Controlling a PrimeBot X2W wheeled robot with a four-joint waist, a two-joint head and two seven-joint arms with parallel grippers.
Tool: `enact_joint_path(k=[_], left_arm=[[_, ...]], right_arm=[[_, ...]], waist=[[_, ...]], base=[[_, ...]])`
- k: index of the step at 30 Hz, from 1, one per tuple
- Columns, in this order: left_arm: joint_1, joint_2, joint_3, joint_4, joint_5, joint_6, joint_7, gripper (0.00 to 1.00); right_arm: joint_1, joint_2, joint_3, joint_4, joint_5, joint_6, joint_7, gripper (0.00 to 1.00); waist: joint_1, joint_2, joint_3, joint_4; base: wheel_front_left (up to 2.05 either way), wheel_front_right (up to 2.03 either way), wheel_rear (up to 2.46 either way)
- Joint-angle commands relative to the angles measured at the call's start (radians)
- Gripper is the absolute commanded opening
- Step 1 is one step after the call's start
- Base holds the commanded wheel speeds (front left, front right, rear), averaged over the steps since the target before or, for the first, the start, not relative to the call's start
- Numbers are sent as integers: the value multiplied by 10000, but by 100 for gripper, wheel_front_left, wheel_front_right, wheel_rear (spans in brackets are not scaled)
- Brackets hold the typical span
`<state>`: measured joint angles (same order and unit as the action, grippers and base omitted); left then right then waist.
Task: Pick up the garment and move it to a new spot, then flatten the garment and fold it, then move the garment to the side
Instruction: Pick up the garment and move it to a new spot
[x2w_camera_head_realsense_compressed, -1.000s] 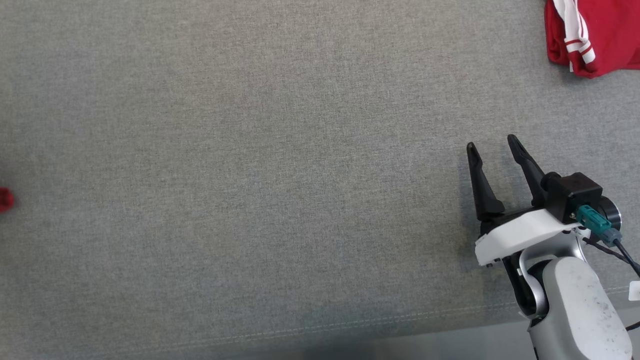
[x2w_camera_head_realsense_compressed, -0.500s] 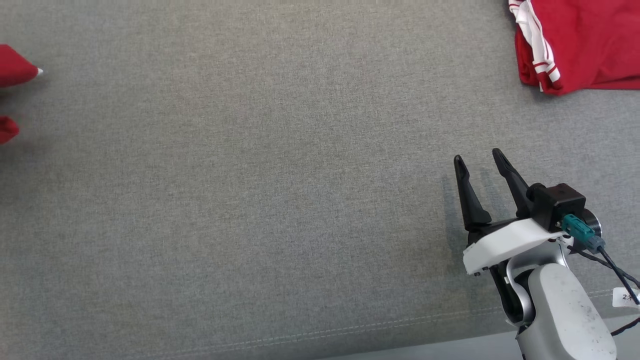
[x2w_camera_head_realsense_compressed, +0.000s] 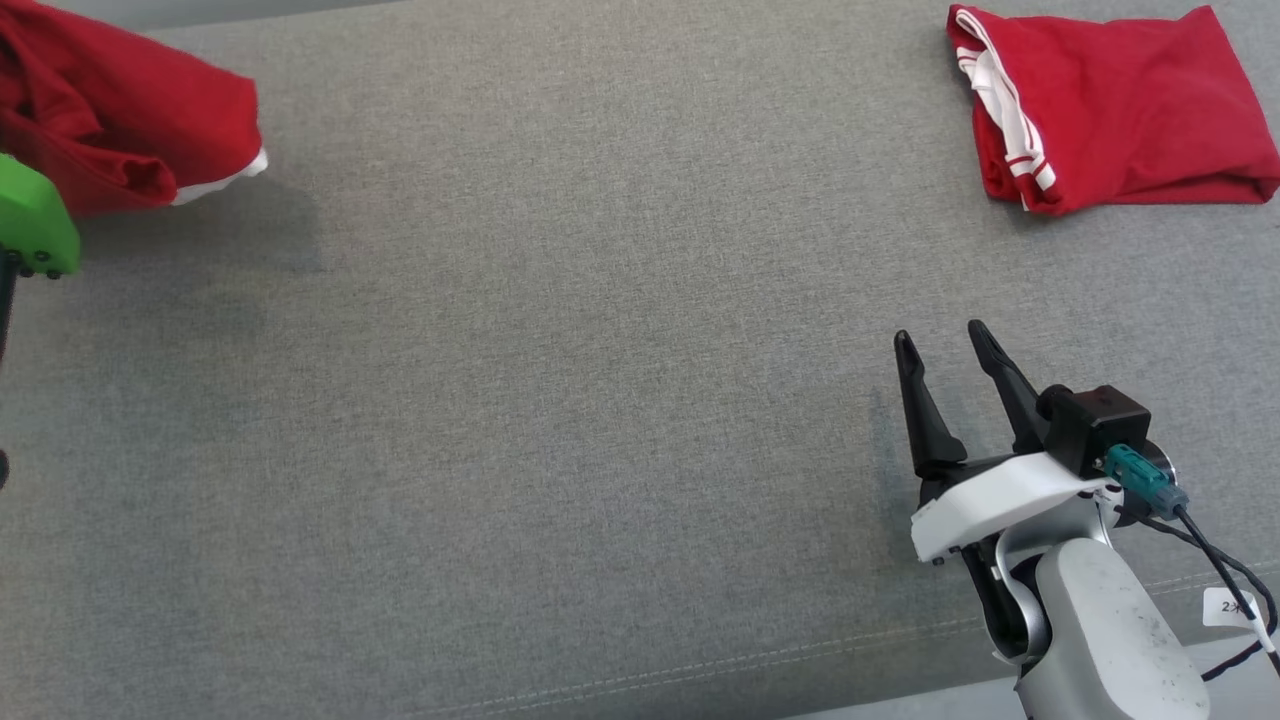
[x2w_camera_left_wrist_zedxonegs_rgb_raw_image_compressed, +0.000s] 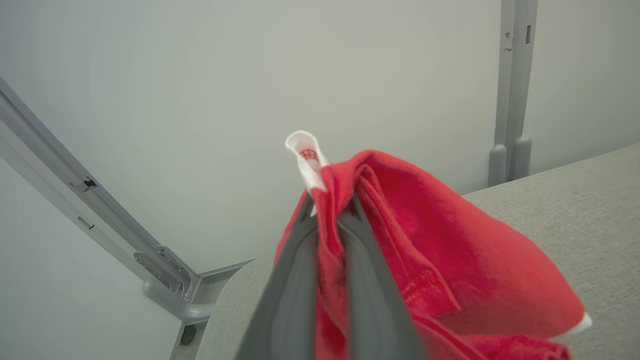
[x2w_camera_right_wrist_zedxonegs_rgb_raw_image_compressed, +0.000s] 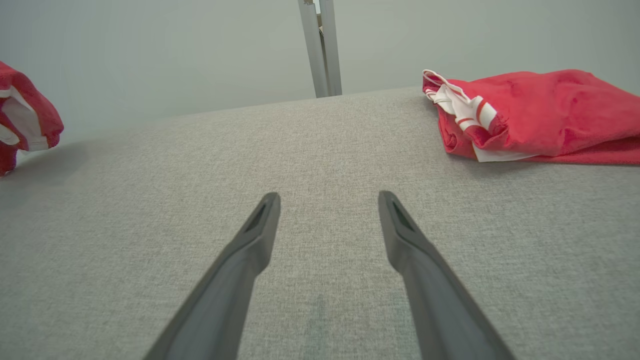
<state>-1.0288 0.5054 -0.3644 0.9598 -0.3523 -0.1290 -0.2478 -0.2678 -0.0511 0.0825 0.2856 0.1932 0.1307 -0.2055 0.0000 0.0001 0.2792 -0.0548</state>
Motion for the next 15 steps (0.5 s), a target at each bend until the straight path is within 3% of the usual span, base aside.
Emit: enact_joint_path(k=[1, 11, 15], left_arm=[[202, -131, -210, -355, -107, -9, 7, 0], [1219, -817, -1370, -2804, -332, -3, 579, 0], [1801, -1171, -1592, -3909, -452, 204, 817, 0]], right_arm=[[-71, -12, 6, 95, 143, 0, -101, 100], [-96, -7, 83, 491, 418, 0, -334, 100], [32, -6, 100, 625, 487, 0, -376, 100]], waist=[[0, -1, -175, -139], [0, -1, -690, -612], [0, -1, -893, -757]], base=[[0, 0, 0], [0, 0, 0], [0, 0, 0]])
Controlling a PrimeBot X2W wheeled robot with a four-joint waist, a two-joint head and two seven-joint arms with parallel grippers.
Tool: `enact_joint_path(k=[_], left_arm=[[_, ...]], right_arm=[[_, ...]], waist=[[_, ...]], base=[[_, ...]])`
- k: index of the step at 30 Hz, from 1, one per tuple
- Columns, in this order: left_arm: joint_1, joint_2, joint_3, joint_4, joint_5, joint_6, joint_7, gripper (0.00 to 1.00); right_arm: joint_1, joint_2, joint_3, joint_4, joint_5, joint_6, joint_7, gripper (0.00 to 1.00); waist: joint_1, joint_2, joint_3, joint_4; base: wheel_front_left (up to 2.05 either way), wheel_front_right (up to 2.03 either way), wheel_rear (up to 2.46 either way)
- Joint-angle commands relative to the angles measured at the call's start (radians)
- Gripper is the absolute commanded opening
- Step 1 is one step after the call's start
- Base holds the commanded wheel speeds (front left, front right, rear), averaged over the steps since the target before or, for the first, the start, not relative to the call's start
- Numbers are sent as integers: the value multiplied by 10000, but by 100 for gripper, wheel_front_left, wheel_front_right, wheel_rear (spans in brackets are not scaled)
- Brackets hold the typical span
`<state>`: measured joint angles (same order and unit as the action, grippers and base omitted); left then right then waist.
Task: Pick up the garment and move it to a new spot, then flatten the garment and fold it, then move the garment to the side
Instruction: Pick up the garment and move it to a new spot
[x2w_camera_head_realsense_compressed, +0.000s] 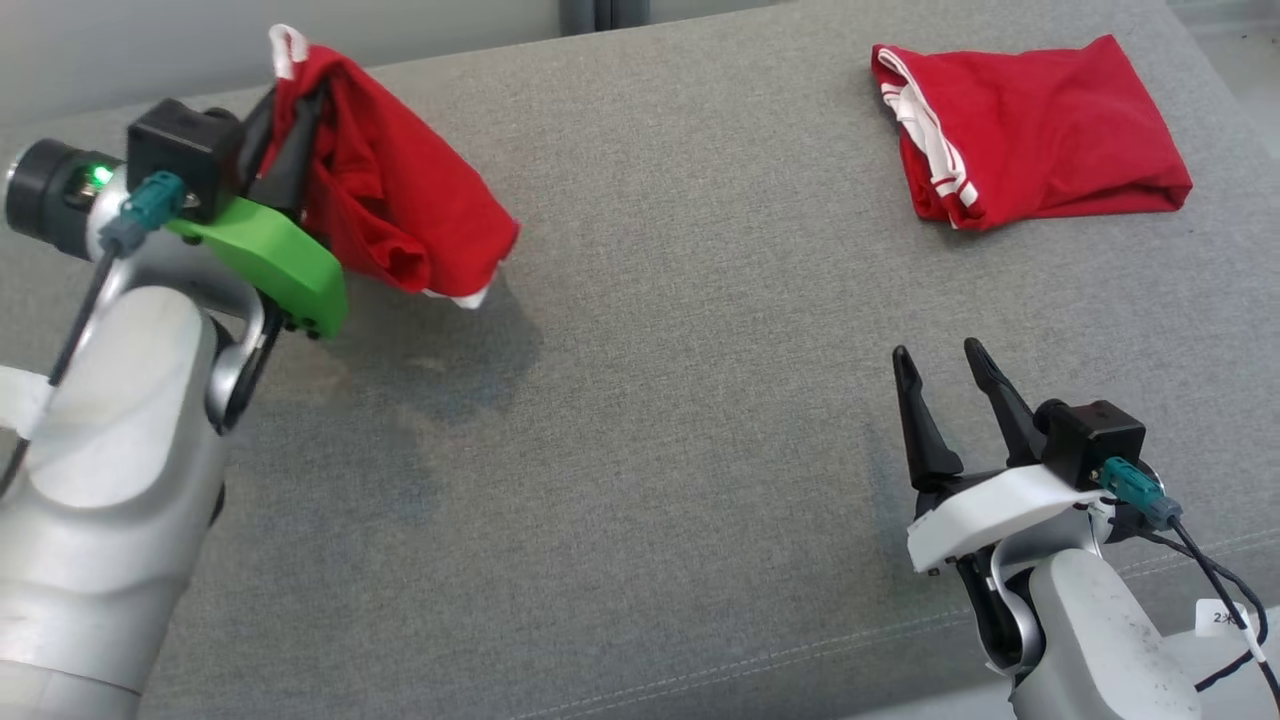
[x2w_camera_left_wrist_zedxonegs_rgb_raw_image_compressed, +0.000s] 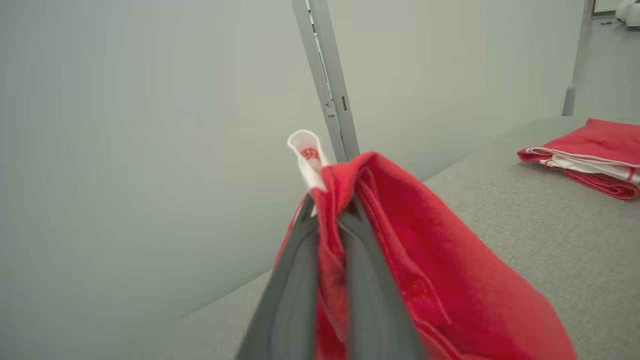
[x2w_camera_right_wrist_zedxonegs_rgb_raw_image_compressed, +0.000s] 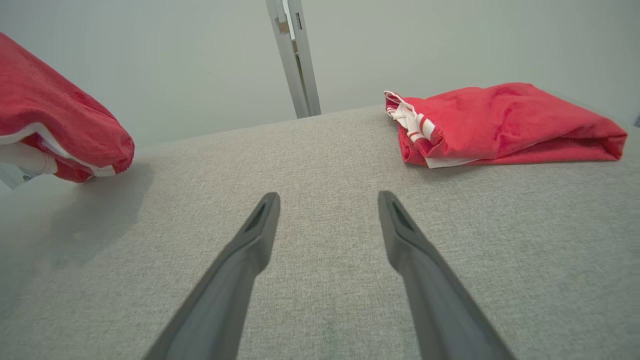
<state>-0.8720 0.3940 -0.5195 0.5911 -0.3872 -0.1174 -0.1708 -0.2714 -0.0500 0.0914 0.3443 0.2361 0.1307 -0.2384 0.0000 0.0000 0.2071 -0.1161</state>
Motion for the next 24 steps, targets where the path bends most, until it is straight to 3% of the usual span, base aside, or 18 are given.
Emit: enact_joint_path(k=[1, 7, 13, 24], left_arm=[[378, -160, -109, -508, -129, 155, 113, 0], [1206, -752, -451, -2011, -243, 644, 549, 0], [1910, -1225, -609, -2599, -480, 935, 557, 0], [3610, -2207, -1137, -978, -1105, 799, -207, 0]], right_arm=[[99, -19, -1, 53, 71, 0, -64, 100], [182, -18, -45, 101, 66, 0, -106, 100], [164, -18, 26, 124, 98, 0, -124, 100], [112, -18, 216, 354, 142, 0, -170, 100]], waist=[[0, 0, -208, -163], [0, 0, -319, -167], [0, 0, -290, -96], [0, 0, -521, -11]], base=[[0, 0, 0], [0, 0, 0], [0, 0, 0], [0, 0, 0]])
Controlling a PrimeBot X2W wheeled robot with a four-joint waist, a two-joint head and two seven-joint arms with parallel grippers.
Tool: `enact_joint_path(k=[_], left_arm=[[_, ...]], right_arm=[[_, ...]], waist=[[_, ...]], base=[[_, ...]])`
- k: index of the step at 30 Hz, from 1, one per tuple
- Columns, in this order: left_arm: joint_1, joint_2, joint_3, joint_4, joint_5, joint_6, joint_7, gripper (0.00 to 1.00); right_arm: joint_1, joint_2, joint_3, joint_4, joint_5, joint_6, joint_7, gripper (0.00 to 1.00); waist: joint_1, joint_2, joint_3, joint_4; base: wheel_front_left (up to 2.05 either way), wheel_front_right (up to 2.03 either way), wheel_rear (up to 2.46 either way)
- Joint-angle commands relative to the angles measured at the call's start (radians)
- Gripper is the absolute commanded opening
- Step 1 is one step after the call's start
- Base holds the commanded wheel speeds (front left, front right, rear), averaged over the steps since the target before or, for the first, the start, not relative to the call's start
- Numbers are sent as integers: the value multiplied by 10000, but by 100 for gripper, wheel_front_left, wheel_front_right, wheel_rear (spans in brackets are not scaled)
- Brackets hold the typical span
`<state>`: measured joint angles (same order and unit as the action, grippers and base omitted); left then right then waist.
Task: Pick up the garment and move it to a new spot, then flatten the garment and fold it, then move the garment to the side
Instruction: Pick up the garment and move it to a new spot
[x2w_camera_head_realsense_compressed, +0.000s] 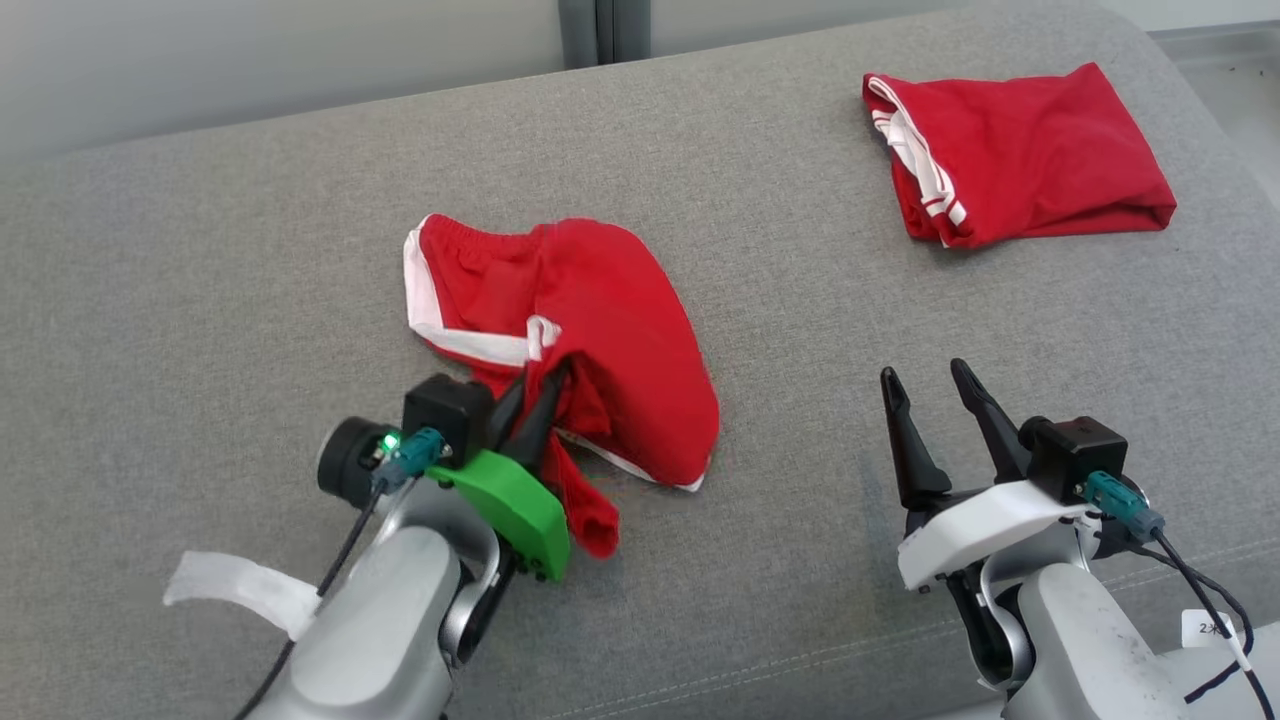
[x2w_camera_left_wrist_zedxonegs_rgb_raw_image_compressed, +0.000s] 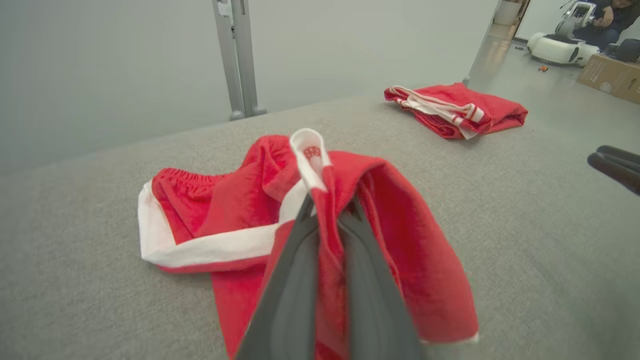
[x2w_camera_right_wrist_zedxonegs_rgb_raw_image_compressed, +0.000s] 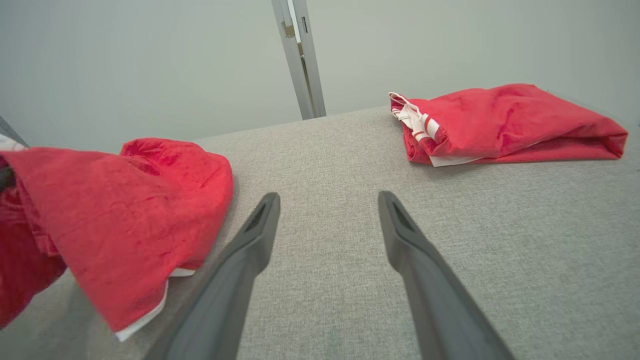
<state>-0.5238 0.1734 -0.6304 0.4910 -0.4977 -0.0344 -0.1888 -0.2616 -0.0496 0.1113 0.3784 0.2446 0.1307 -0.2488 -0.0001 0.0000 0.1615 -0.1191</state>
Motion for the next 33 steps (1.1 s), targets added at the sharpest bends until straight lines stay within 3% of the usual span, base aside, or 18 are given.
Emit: enact_joint_path(k=[1, 9, 10, 11, 12, 19, 33], left_arm=[[235, -65, -115, 301, 20, -88, -92, 0], [600, -697, -424, 2019, -76, -465, -625, 0], [618, -750, -433, 2147, -62, -487, -682, 32], [630, -786, -448, 2226, -29, -506, -698, 51], [642, -836, -449, 2282, -10, -515, -719, 100], [1170, -965, -40, 1332, 325, -341, -765, 100], [3099, -320, 1190, -1708, 1185, 371, -761, 100]], right_arm=[[37, -21, 42, 35, 64, 0, -66, 100], [176, -23, 182, 152, 48, 0, 8, 100], [204, -24, 188, 156, 46, 0, 21, 100], [229, -23, 205, 163, 45, 0, 37, 100], [258, -23, 208, 167, 48, 0, 41, 100], [401, -24, 148, 131, 41, 0, 75, 100], [903, -21, -70, 34, 68, 0, 130, 100]], waist=[[1, 0, -108, 20], [1, 0, -482, 157], [1, 0, -521, 180], [1, 0, -559, 198], [1, 0, -599, 222], [1, 0, -841, 373], [1, 0, -1379, 865]], base=[[0, 0, 0], [0, 0, 0], [0, 0, 0], [0, 0, 0], [0, 0, 0], [0, 0, 0], [0, 0, 0]])
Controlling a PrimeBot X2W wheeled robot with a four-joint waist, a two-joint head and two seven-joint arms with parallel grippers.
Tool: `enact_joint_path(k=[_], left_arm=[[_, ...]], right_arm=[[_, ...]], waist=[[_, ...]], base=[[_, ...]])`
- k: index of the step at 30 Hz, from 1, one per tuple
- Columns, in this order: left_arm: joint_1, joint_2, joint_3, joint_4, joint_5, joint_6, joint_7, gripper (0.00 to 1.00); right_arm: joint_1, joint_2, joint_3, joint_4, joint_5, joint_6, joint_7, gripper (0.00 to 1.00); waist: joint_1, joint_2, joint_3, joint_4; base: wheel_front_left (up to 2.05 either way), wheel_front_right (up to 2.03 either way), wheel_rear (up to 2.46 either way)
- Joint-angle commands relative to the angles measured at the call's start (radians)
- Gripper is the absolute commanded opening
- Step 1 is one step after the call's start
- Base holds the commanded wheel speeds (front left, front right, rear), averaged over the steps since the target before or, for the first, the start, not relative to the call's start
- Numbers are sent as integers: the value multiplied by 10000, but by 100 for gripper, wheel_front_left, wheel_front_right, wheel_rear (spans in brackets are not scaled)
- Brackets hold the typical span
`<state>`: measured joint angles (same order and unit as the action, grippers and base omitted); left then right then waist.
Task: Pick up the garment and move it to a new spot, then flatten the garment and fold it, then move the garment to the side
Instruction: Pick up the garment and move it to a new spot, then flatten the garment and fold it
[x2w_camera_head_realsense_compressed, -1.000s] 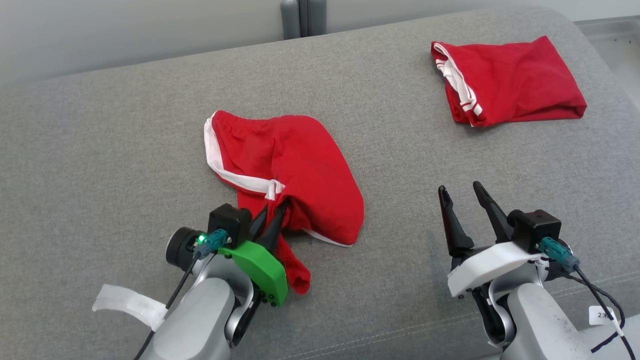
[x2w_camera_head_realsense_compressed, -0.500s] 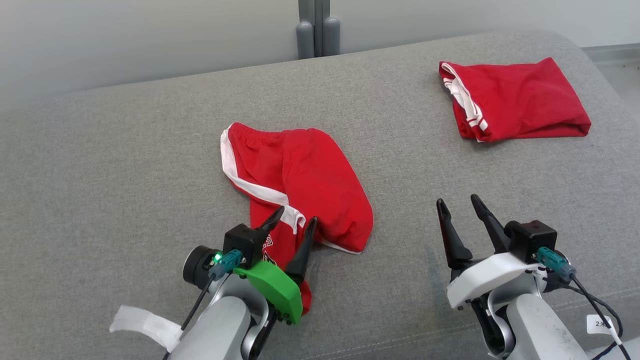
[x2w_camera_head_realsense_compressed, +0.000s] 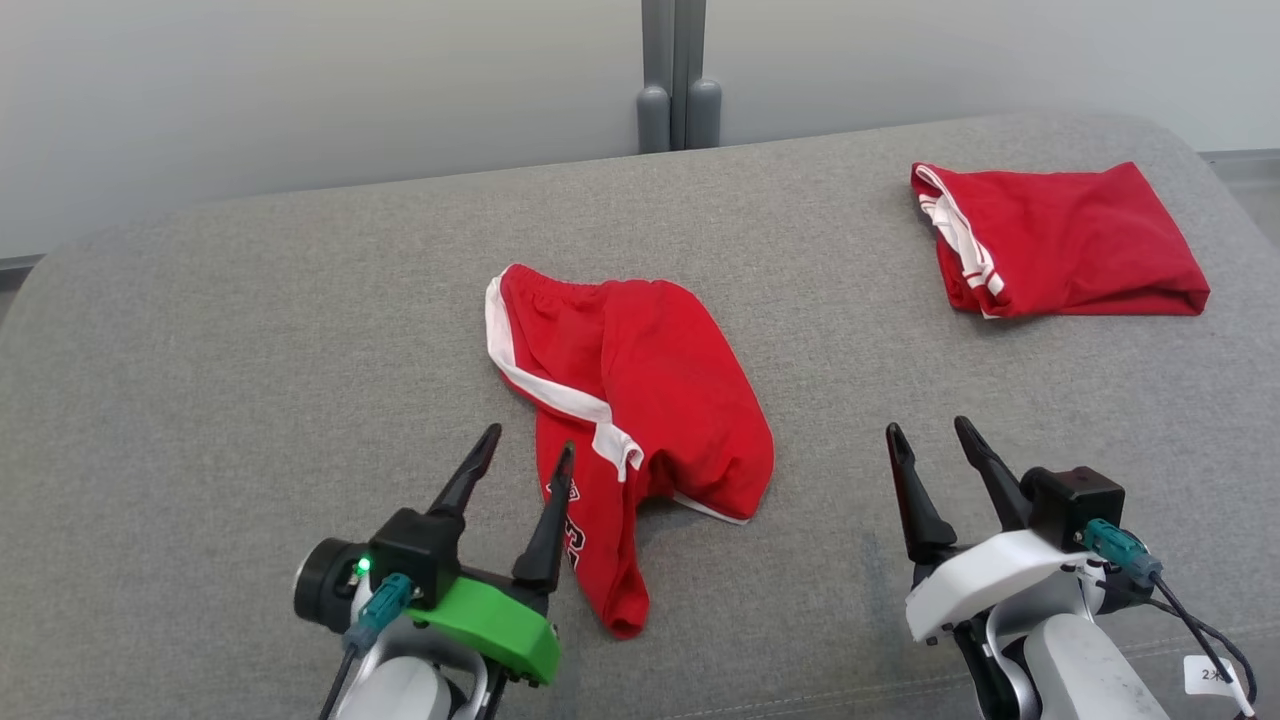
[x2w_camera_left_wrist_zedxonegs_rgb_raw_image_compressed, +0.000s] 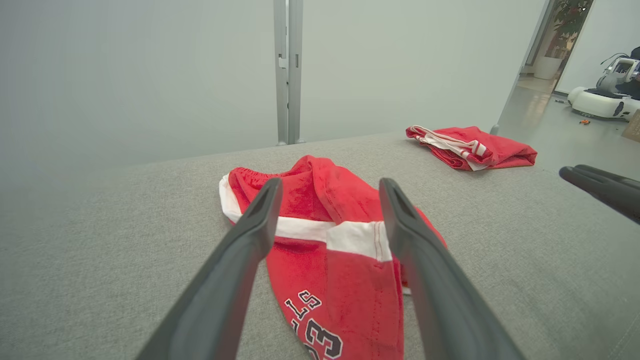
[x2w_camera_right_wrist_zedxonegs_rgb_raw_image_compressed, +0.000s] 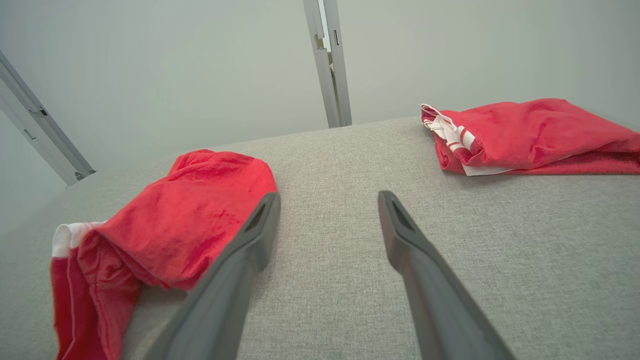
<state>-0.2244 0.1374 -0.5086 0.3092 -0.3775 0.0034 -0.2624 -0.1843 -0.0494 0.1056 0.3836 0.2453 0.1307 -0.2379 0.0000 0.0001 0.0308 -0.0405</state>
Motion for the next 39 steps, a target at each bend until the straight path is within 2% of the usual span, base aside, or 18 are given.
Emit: enact_joint_path(k=[1, 6, 13, 18, 23, 31, 39], left_arm=[[223, 131, 91, -63, 124, 95, -27, 100], [860, 365, 1000, -986, 598, 729, -27, 100], [1669, 430, 2176, -1725, 799, 1142, -26, 100], [2028, 222, 2860, -2026, 1123, 1367, -27, 100], [2356, -28, 3500, -2185, 1318, 1391, -28, 100], [2529, -209, 4062, -2247, 1681, 1084, -27, 100], [2352, -454, 4216, -2164, 1883, 816, -27, 100]], right_arm=[[160, -26, -1, -24, 69, 0, 26, 100], [299, -24, -3, -109, 88, 0, 54, 100], [373, -27, -9, -182, 107, 0, 58, 100], [335, -27, -7, -219, 156, 0, 45, 100], [434, -21, 175, -263, 243, 0, -12, 100], [333, -27, 443, -369, 352, 0, -19, 100], [91, -26, 1410, -562, 591, 0, 60, 100]], waist=[[0, -1, -99, 120], [0, -1, -218, 377], [0, -1, -231, 494], [0, -1, -142, 529], [0, -1, -183, 573], [0, -1, -156, 756], [0, -1, -135, 1020]], base=[[0, 0, 0], [0, 0, 0], [0, 0, 0], [0, 0, 0], [0, 0, 0], [0, 0, 0], [0, 0, 0]])
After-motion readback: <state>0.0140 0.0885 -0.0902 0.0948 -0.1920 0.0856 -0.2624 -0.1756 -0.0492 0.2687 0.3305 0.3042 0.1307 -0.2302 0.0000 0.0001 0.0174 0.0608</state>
